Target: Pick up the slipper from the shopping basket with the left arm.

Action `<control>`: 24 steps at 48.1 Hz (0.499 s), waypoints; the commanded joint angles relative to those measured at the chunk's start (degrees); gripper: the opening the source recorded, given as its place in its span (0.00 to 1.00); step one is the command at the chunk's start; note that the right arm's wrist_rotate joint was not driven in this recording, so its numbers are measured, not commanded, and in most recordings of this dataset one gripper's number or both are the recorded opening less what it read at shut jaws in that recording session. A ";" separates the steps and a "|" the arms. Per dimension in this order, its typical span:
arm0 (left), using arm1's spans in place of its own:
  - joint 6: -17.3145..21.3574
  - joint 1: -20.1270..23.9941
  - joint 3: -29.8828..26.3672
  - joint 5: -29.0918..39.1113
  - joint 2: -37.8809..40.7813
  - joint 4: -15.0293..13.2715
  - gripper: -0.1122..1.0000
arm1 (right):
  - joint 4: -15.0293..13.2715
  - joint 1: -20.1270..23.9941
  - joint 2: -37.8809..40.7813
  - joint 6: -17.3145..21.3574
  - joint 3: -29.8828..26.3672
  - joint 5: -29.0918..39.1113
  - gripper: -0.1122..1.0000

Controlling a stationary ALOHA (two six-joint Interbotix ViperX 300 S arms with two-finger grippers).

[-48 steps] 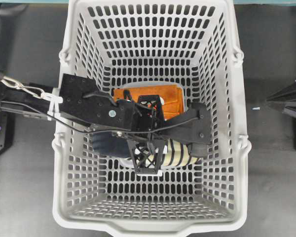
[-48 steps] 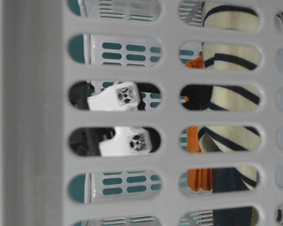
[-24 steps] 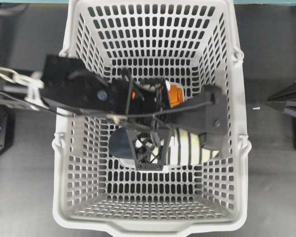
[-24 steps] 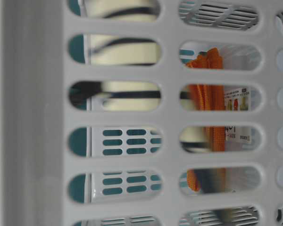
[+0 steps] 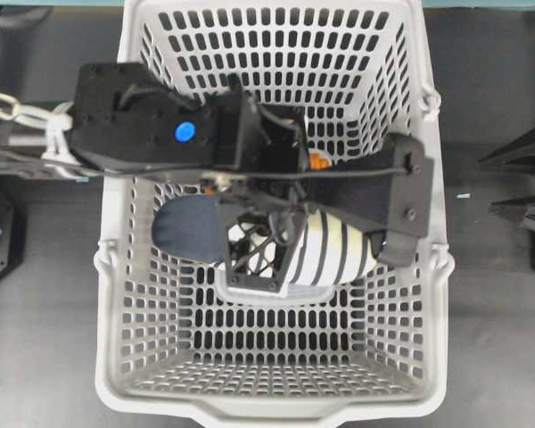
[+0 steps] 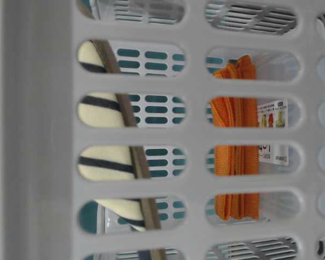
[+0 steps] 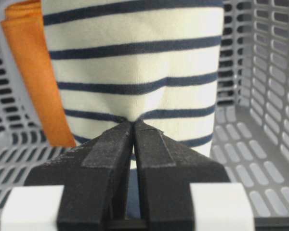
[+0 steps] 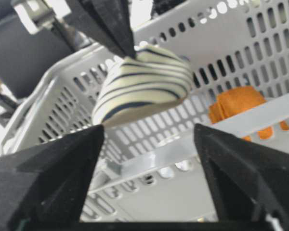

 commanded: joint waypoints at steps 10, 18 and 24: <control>0.09 0.70 -9.14 4.92 2.29 0.26 0.11 | -0.26 -0.26 0.26 0.00 -0.79 -0.26 0.74; 0.00 0.62 -8.88 5.01 2.29 0.18 0.11 | -0.26 -0.35 0.26 0.00 -0.70 -0.26 0.73; 0.00 0.62 -8.96 5.01 2.29 0.18 0.11 | -0.26 -0.35 0.26 0.00 -0.70 -0.26 0.73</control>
